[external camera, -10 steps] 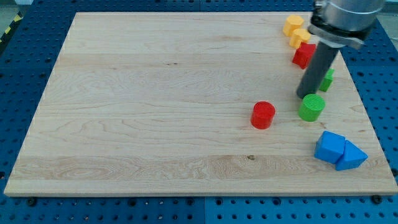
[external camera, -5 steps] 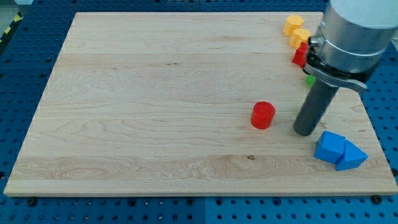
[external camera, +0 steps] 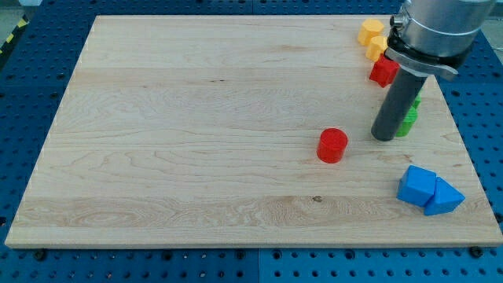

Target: Push the green blocks below the red star

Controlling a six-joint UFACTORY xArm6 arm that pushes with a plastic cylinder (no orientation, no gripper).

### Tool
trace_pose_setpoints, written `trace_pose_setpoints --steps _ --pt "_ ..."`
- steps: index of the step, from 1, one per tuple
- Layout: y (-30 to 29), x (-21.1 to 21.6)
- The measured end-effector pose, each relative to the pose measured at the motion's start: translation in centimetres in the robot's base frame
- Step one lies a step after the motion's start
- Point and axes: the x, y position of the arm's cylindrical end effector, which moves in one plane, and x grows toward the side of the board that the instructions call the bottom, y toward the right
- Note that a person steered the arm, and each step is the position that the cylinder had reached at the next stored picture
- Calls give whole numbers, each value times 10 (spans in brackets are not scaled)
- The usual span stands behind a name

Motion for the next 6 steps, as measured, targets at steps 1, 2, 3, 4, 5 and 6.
trace_pose_setpoints --steps 1,2,3,4,5,6 --pt "0 -8" --pt "12 -8" --pt "10 -8" --pt "-44 -8" --pt "-117 -8" --pt "-122 22"
